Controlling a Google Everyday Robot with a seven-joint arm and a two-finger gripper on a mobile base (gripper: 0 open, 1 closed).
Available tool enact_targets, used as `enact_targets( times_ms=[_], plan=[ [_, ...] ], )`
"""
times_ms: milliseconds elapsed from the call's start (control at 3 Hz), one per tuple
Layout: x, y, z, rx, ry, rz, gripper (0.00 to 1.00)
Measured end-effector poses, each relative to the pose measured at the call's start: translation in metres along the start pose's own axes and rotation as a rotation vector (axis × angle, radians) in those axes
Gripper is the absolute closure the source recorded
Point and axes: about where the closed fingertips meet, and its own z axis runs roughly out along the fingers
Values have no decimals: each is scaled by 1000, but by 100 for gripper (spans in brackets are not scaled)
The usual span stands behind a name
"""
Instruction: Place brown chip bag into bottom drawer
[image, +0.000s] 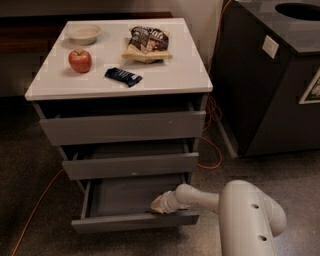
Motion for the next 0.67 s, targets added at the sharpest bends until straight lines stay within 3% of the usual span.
enact_targets(
  times_ms=[667],
  plan=[
    [-5, 50, 4, -62, -31, 5, 100]
  ],
)
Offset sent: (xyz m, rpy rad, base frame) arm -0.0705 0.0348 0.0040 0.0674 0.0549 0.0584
